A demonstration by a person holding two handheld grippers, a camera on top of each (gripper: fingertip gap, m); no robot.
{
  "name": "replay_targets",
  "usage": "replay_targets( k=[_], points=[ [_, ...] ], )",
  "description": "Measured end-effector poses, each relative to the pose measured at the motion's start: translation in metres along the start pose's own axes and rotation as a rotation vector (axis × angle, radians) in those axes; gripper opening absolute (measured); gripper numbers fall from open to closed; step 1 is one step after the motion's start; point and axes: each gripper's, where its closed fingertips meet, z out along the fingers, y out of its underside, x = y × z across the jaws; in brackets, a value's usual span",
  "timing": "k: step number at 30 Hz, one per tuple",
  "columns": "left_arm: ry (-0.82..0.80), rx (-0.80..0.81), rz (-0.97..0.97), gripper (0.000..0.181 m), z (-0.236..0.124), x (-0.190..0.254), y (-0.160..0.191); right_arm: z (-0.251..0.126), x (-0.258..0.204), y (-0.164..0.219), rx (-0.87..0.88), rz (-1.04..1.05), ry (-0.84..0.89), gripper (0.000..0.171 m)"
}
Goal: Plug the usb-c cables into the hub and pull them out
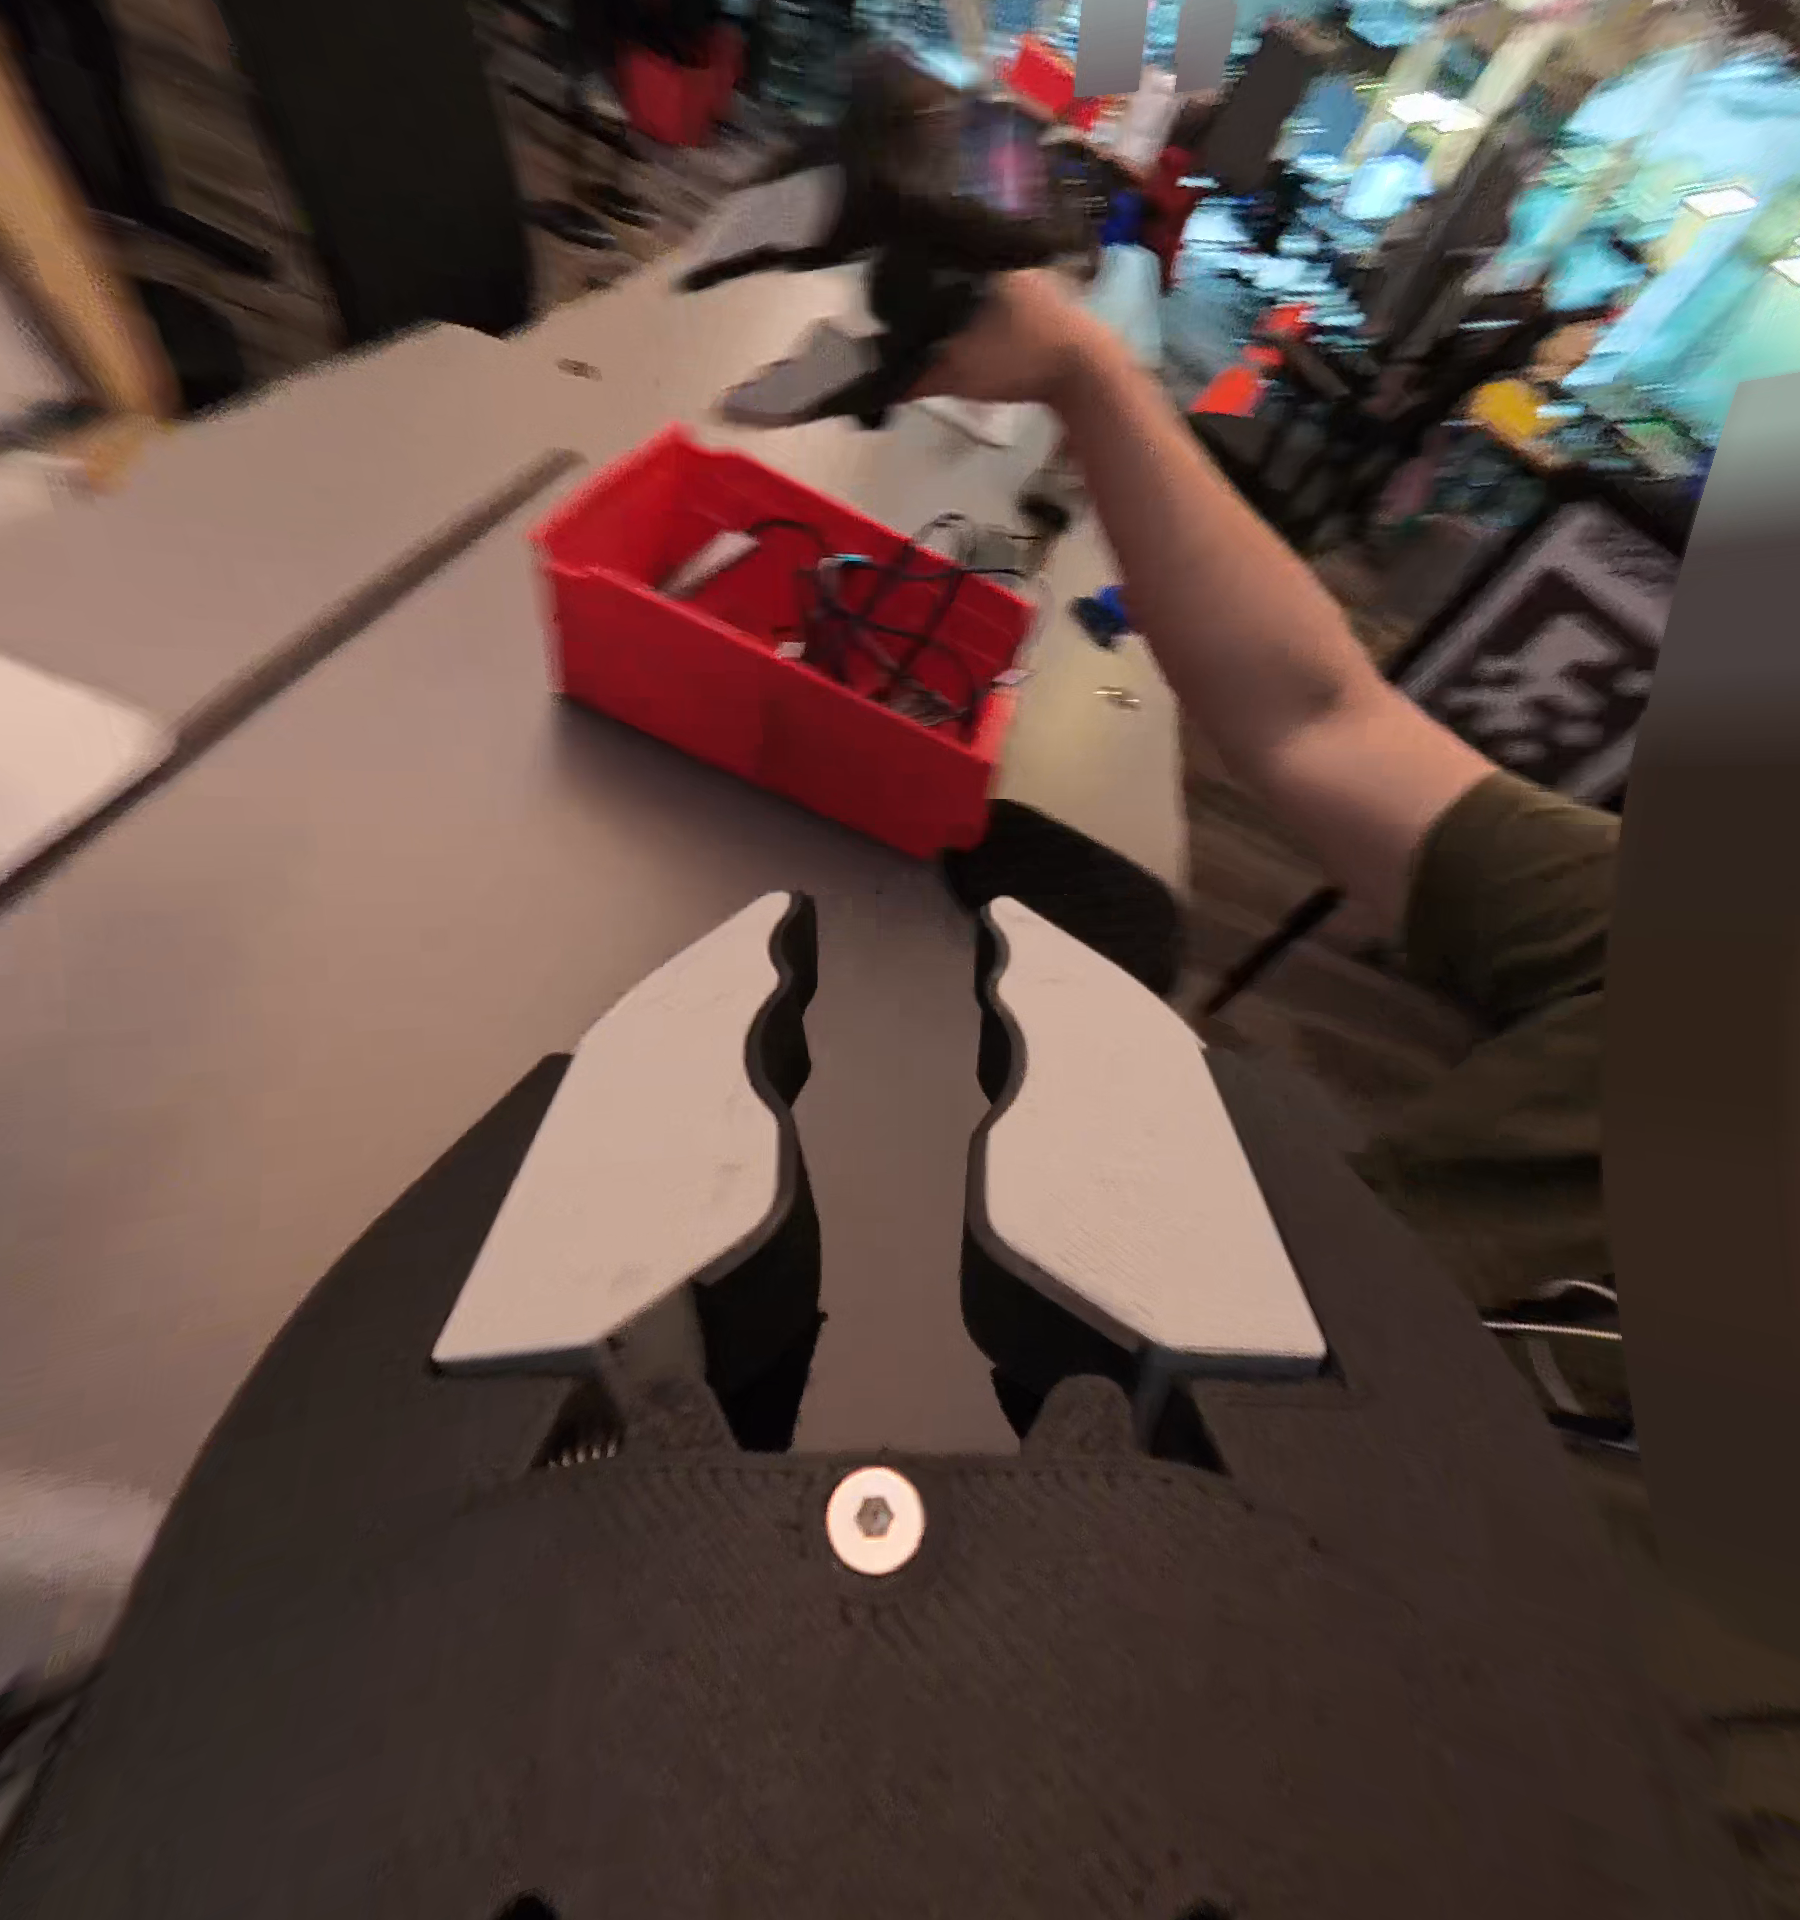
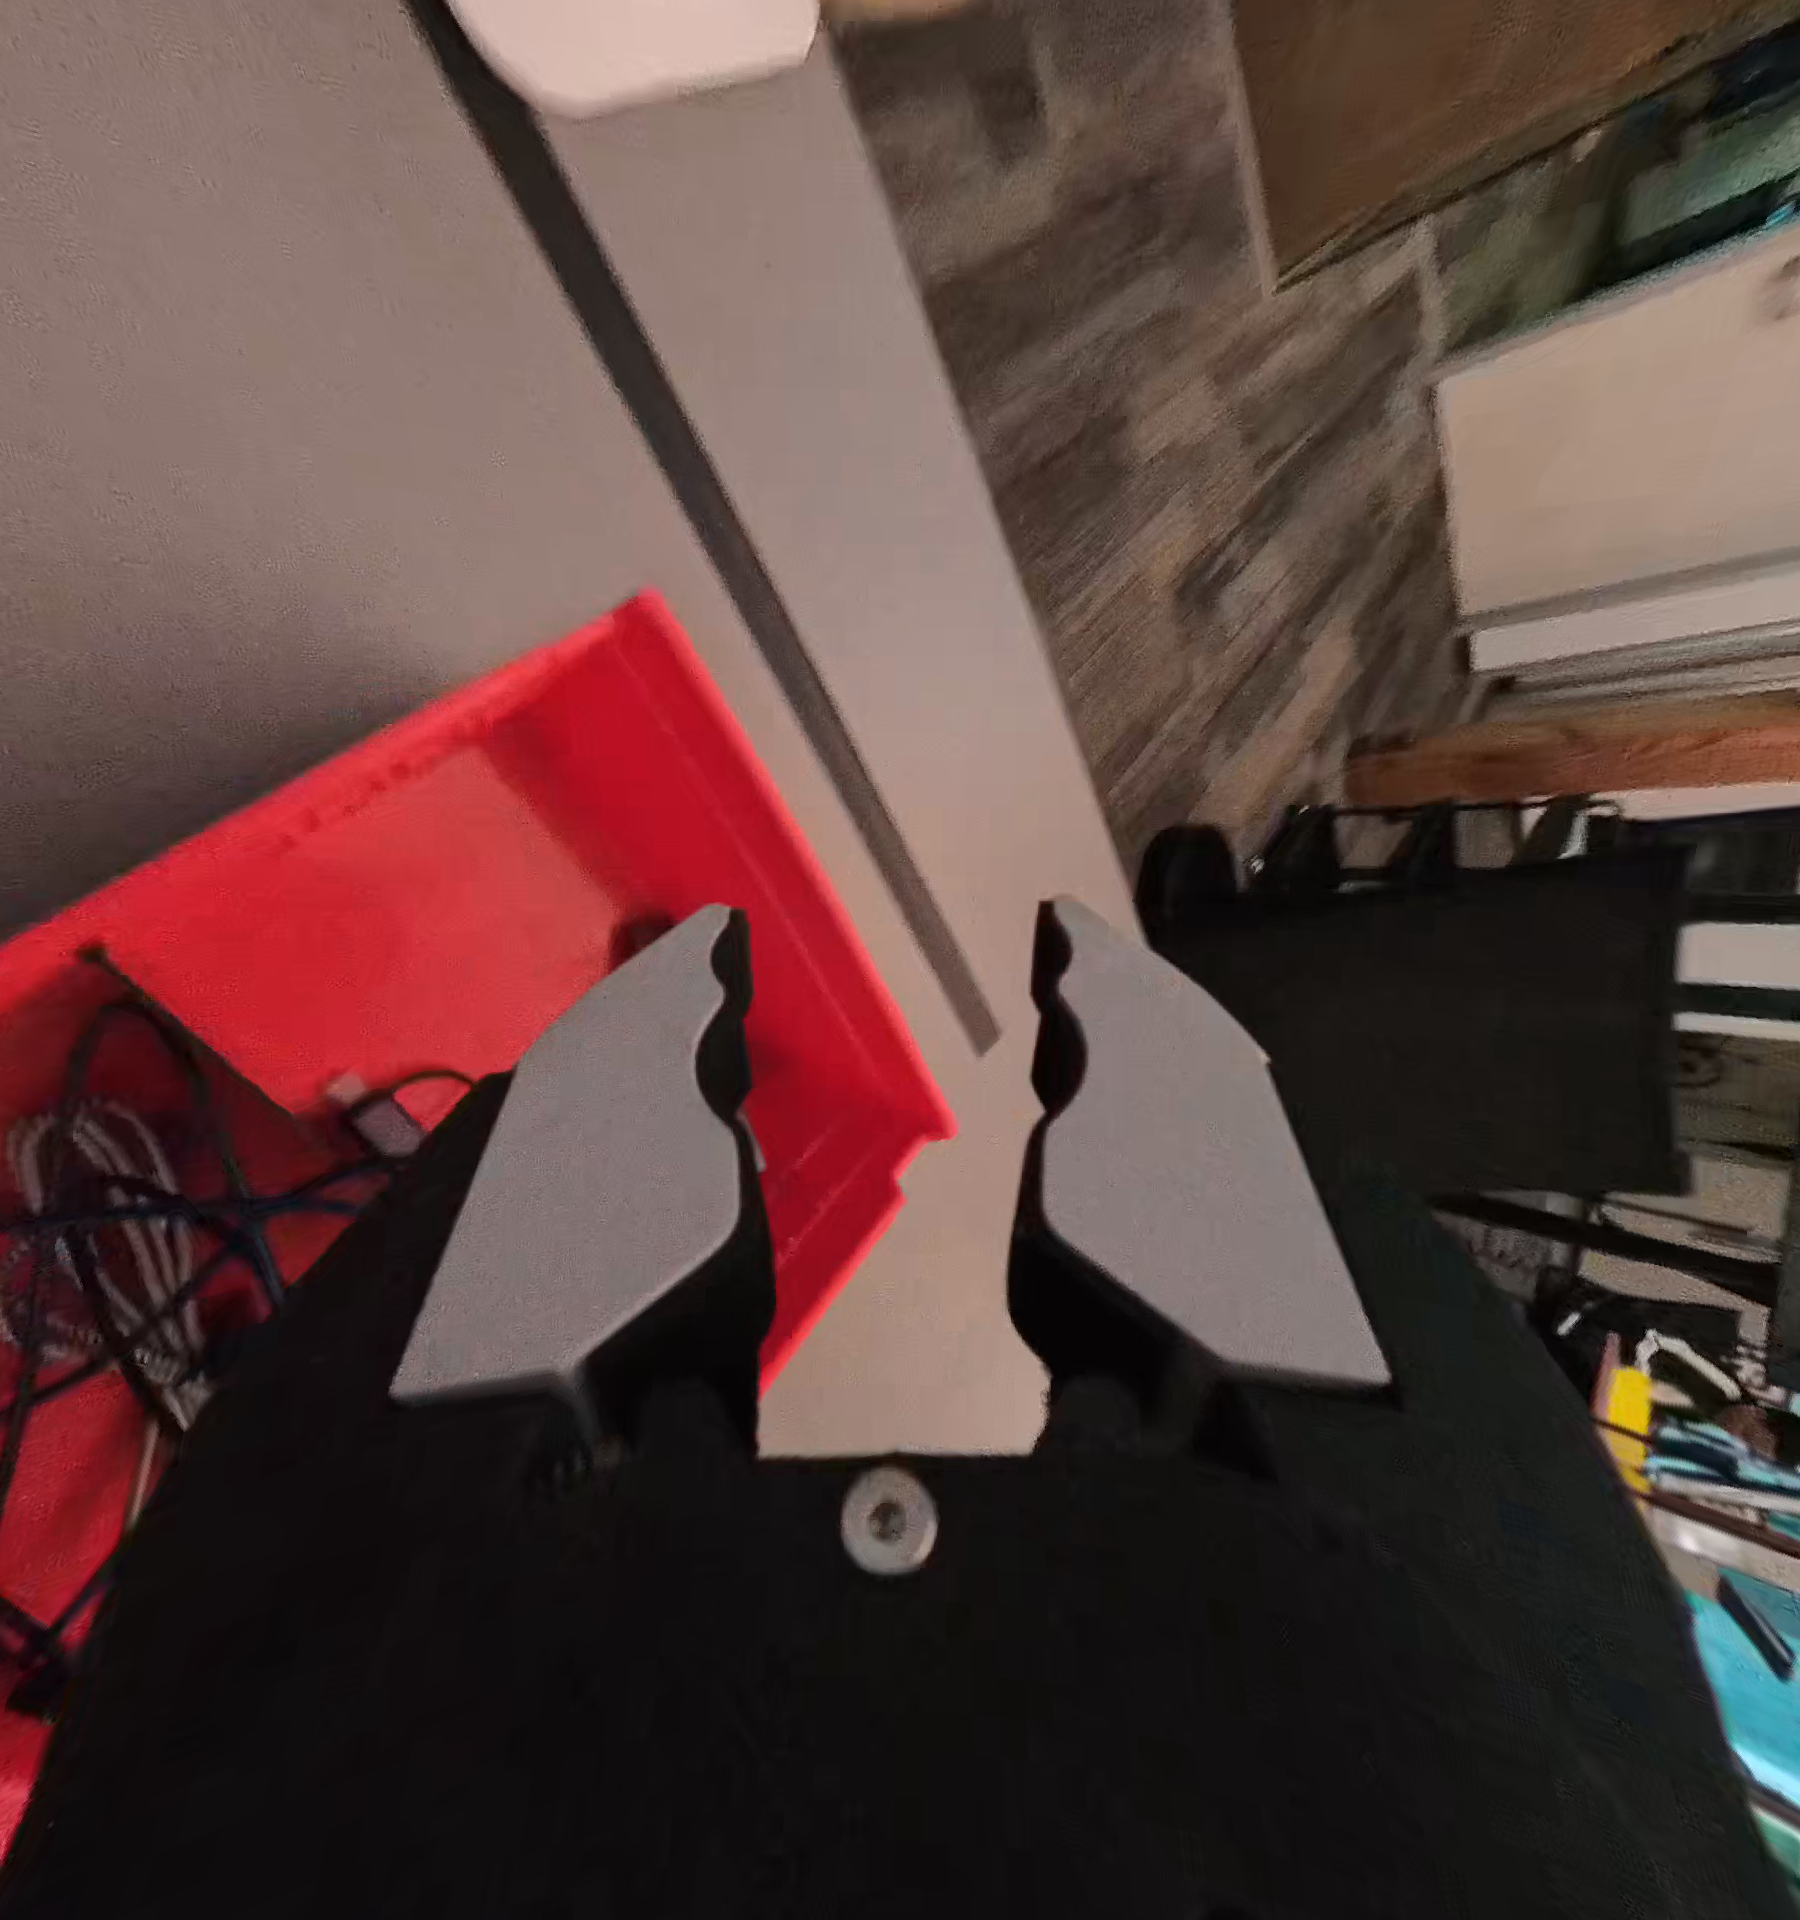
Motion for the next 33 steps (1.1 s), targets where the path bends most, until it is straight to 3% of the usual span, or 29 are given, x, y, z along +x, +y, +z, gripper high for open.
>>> replay_targets(
  k=[3, 5, 7, 10, 12, 15, 18, 23, 27, 31, 33],
  points=[
    [-0.403, -0.001, -0.003, 0.038, -0.072, -0.048, 0.015, -0.071, 0.021, -0.063, 0.271, 0.089, 0.191, 0.054],
    [-0.631, -0.063, -0.049, 0.042, -0.119, -0.077, 0.039, -0.116, 0.013, -0.102, 0.477, 0.171, 0.227, 0.056],
    [-0.707, -0.146, -0.078, 0.044, -0.144, -0.093, 0.066, -0.155, -0.003, -0.132, 0.671, 0.218, 0.232, 0.059],
    [-0.69, -0.296, -0.015, 0.05, -0.152, -0.115, 0.101, -0.193, -0.026, -0.159, 0.863, 0.238, 0.234, 0.06],
    [-0.788, -0.349, 0.018, 0.049, -0.164, -0.146, 0.117, -0.203, -0.042, -0.162, 0.935, 0.276, 0.209, 0.06],
    [-1.008, -0.414, -0.152, 0.042, -0.2, -0.186, 0.141, -0.202, -0.057, -0.17, 1.047, 0.255, 0.138, 0.059],
    [-1.087, -0.322, -0.277, 0.049, -0.22, -0.204, 0.142, -0.175, -0.058, -0.163, 0.95, 0.294, 0.084, 0.059],
    [-1.078, -0.107, -0.426, 0.059, -0.238, -0.217, 0.14, -0.135, -0.056, -0.146, 0.827, 0.309, 0.062, 0.062],
    [-1.059, -0.026, -0.528, 0.059, -0.248, -0.213, 0.144, -0.121, -0.06, -0.142, 0.769, 0.273, 0.069, 0.063],
    [-0.803, 0.21, -0.78, 0.037, -0.23, -0.191, 0.126, -0.119, -0.062, -0.144, 0.768, 0.264, 0.068, 0.062],
    [-0.727, 0.234, -0.855, 0.026, -0.223, -0.186, 0.126, -0.118, -0.063, -0.143, 0.756, 0.253, 0.074, 0.063]
  ],
)
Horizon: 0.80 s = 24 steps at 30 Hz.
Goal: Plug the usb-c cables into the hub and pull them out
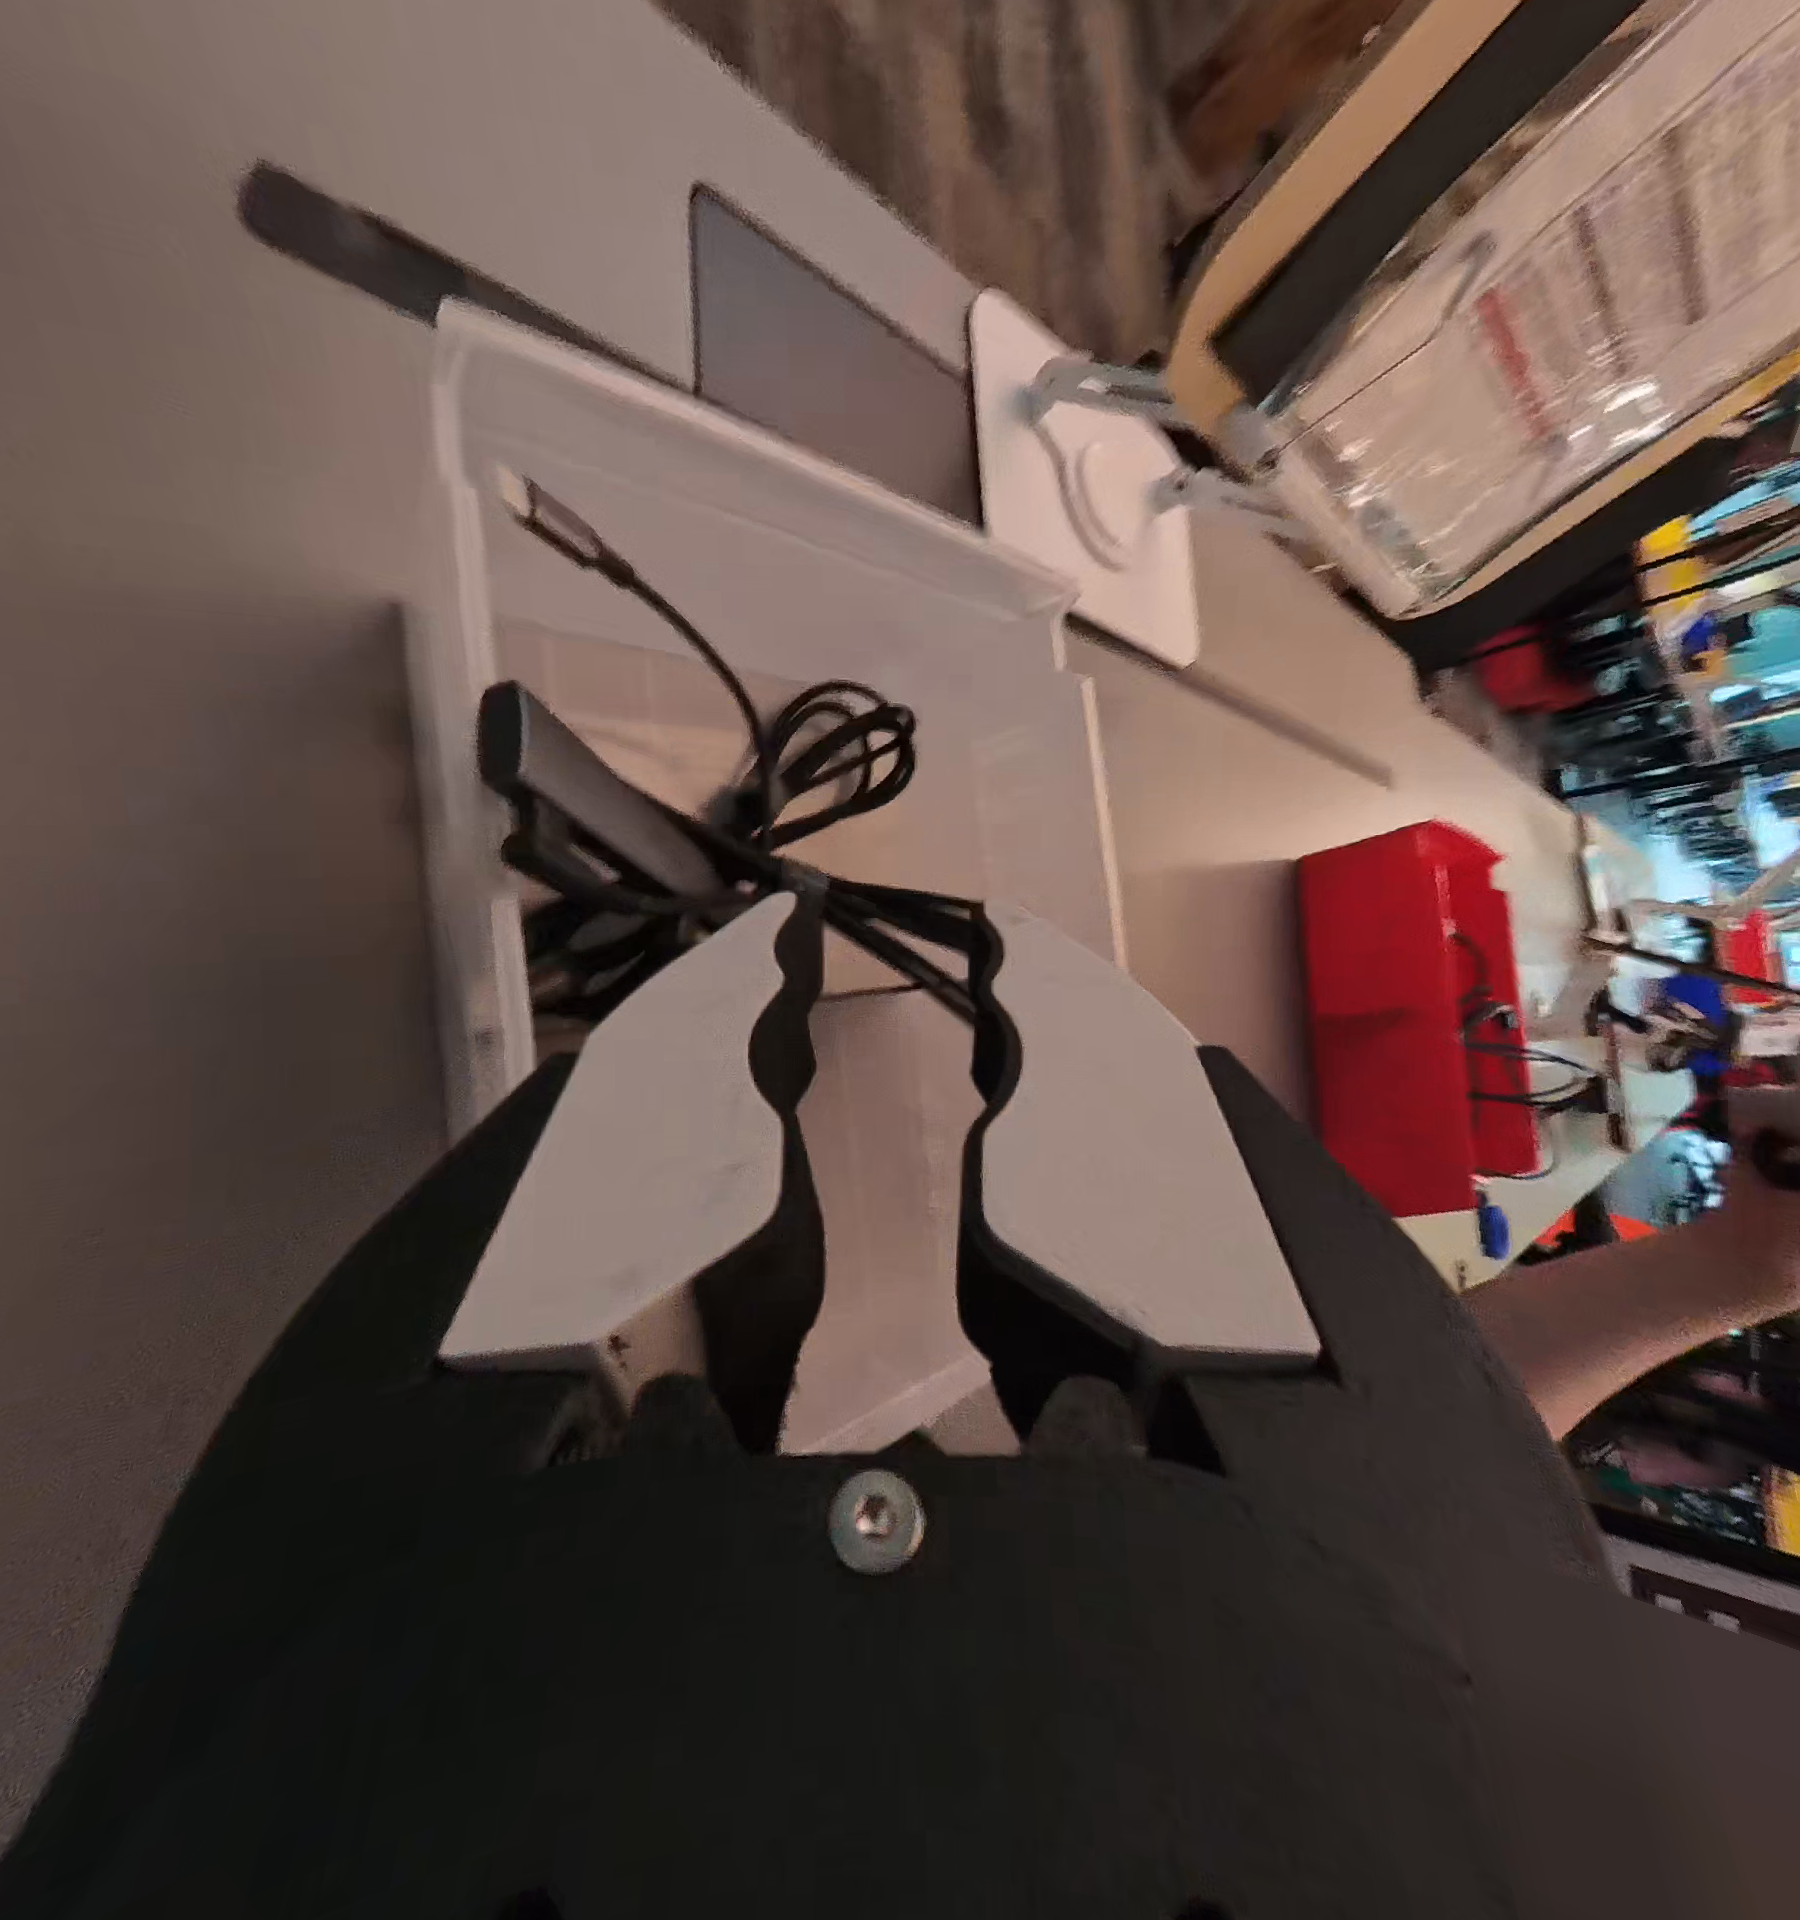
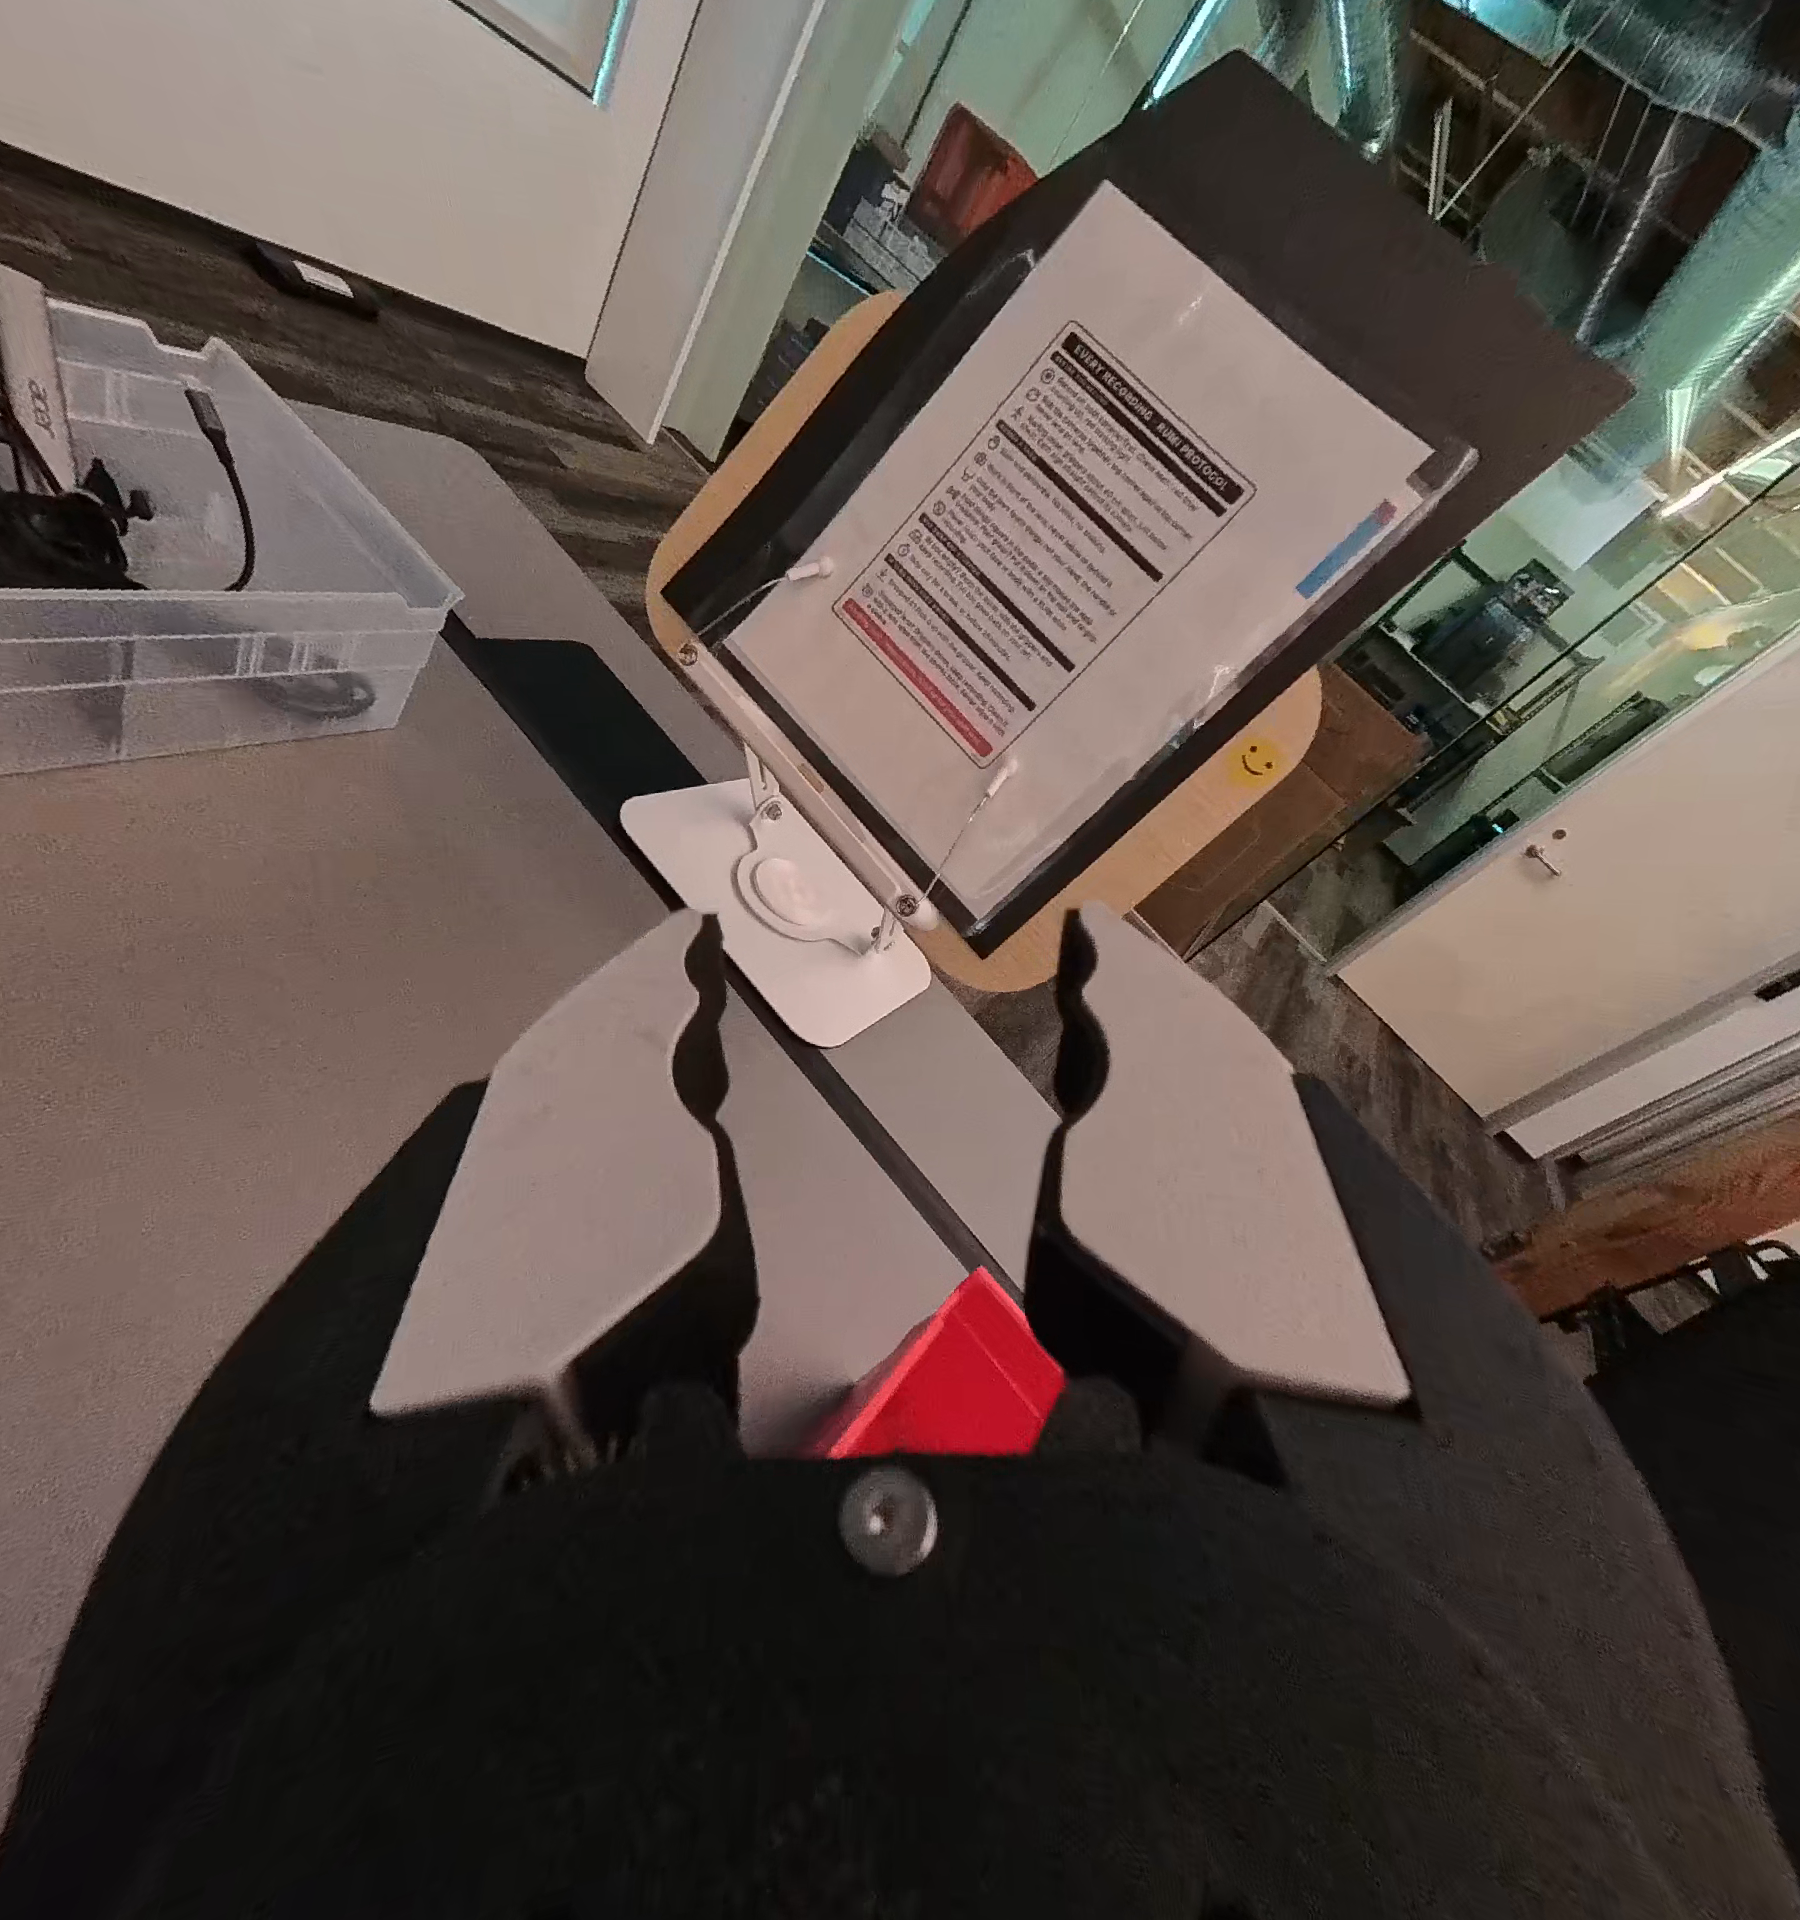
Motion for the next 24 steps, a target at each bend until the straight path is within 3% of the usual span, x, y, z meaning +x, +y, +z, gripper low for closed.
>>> replay_targets(
  k=[3, 8, 24],
  points=[
    [-0.145, -0.112, -0.012, 0.032, 0.006, -0.021, 0.018, 0.0, -0.002, 0.001, -0.007, -0.018, -0.002, 0.063],
    [-0.255, -0.205, -0.06, 0.035, 0.017, -0.033, 0.031, -0.001, -0.004, 0.001, -0.015, -0.04, -0.004, 0.064],
    [-0.466, -0.202, -0.075, 0.034, 0.049, -0.056, 0.022, -0.004, -0.007, 0.001, -0.028, -0.08, -0.015, 0.063]
  ],
)
